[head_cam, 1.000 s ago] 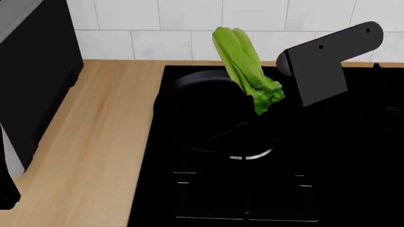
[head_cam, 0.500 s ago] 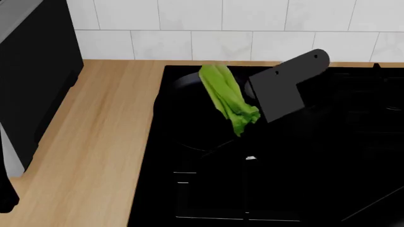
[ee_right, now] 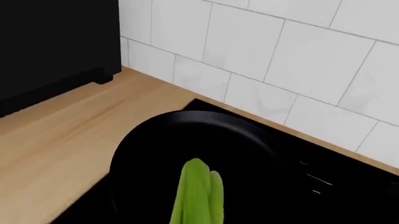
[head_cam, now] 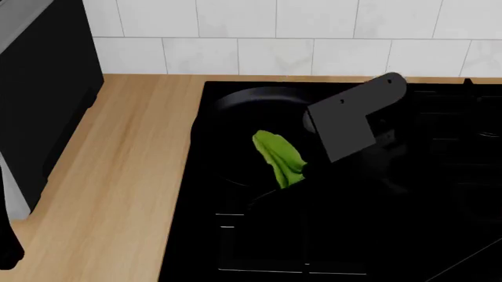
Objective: Pick the celery from the plate and place it in the pan.
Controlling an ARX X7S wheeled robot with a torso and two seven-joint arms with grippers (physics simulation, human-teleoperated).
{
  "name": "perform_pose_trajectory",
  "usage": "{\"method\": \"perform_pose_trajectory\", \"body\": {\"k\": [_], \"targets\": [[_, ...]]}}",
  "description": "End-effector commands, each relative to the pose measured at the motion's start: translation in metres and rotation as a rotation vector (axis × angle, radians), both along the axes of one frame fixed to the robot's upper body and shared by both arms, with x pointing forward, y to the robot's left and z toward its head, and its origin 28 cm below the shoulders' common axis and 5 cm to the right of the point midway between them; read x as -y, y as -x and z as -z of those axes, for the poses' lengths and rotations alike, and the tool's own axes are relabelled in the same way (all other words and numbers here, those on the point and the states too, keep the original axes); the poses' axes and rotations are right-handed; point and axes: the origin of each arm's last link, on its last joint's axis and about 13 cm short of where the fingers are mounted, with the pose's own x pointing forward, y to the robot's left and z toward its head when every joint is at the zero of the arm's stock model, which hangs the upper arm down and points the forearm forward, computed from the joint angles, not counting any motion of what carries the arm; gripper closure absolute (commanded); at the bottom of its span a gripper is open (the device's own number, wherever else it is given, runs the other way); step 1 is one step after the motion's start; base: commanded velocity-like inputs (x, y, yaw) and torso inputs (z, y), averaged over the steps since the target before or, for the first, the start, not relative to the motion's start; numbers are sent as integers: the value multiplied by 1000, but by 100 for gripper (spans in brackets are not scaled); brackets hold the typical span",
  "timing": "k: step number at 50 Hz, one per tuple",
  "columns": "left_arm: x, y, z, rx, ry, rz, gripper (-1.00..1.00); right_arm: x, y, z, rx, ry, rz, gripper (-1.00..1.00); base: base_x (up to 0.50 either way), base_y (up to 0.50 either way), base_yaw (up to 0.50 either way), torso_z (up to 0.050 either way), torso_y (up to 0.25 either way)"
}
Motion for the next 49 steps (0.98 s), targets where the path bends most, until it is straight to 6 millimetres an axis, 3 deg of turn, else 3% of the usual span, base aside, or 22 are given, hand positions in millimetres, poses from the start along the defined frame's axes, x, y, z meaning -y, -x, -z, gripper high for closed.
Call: {"method": "perform_pose_trajectory", "body": {"k": [1, 5, 9, 13, 17, 22, 33, 41, 49], "targets": [[0, -1, 0, 1, 3, 1, -100, 0, 10, -26, 75, -41, -7, -100, 0, 0, 0, 0, 0], [0, -2, -1, 5, 3, 3, -100, 2, 22, -55, 176, -93, 3, -100, 0, 0, 0, 0, 0], [0, -3, -2, 13, 5, 1, -100, 8, 46, -89, 312, -144, 44, -100, 0, 0, 0, 0, 0], [1, -6, -3, 25, 12, 1, -100, 25, 63, -109, 507, -217, 285, -100, 0, 0, 0, 0, 0], [1, -12, -5, 41, 17, 0, -100, 49, 77, -94, 607, -216, 564, -100, 0, 0, 0, 0, 0], [-1, -19, -4, 52, 24, 2, -100, 59, 87, -82, 654, -220, 730, -100, 0, 0, 0, 0, 0], [-8, -21, -4, 93, 75, -37, -100, 48, 94, -47, 594, -244, 768, -100, 0, 0, 0, 0, 0], [-7, -21, -2, 110, 127, -61, -100, 56, 93, -19, 538, -273, 905, -100, 0, 0, 0, 0, 0], [-5, -21, 7, 100, 169, -97, -100, 64, 91, -7, 513, -272, 983, -100, 0, 0, 0, 0, 0]]}}
